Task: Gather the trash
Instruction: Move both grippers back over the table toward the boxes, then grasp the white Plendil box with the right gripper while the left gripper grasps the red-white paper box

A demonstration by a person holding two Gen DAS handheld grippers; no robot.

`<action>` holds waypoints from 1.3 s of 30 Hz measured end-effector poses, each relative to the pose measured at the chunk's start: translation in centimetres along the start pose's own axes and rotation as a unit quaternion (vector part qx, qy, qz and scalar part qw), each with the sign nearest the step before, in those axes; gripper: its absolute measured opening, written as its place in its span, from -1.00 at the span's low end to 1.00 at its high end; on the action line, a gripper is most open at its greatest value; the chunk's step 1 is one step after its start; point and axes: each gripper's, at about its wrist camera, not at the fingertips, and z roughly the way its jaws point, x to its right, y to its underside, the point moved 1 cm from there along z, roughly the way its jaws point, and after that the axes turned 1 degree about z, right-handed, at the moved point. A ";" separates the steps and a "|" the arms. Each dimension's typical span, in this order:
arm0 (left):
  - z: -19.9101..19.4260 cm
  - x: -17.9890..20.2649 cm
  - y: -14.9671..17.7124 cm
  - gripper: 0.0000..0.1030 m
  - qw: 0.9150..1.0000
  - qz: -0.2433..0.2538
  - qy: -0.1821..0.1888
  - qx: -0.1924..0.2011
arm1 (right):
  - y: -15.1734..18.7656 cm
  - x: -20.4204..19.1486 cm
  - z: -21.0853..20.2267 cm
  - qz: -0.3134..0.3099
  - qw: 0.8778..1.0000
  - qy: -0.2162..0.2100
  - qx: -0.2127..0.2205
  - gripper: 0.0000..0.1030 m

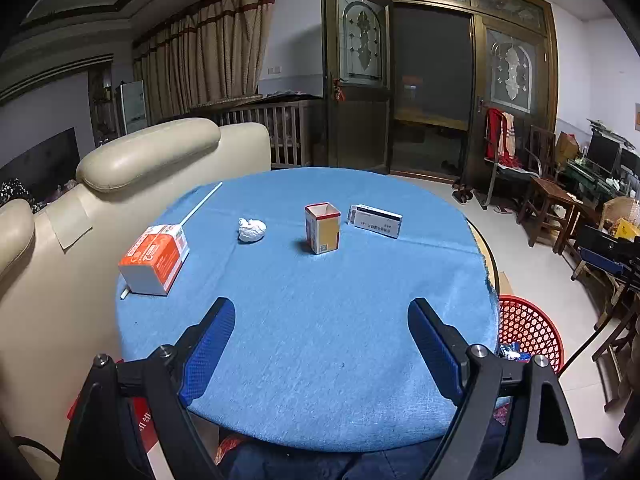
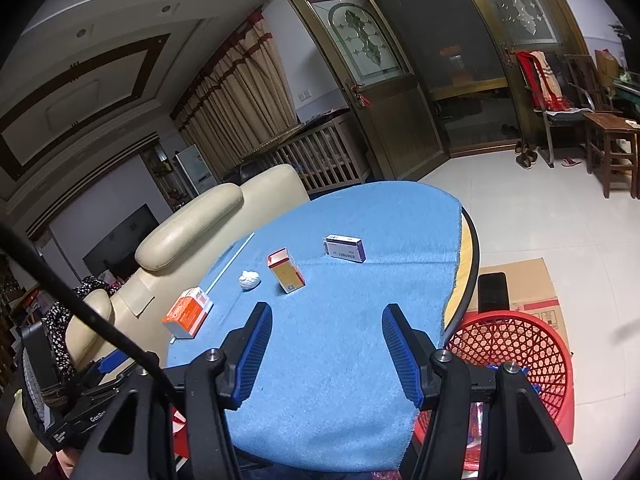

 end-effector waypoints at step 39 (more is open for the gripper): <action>21.8 -3.4 -8.8 0.72 0.993 0.075 0.045 -0.081 | -8.3 4.7 29.3 -0.018 0.987 0.037 -0.154 0.20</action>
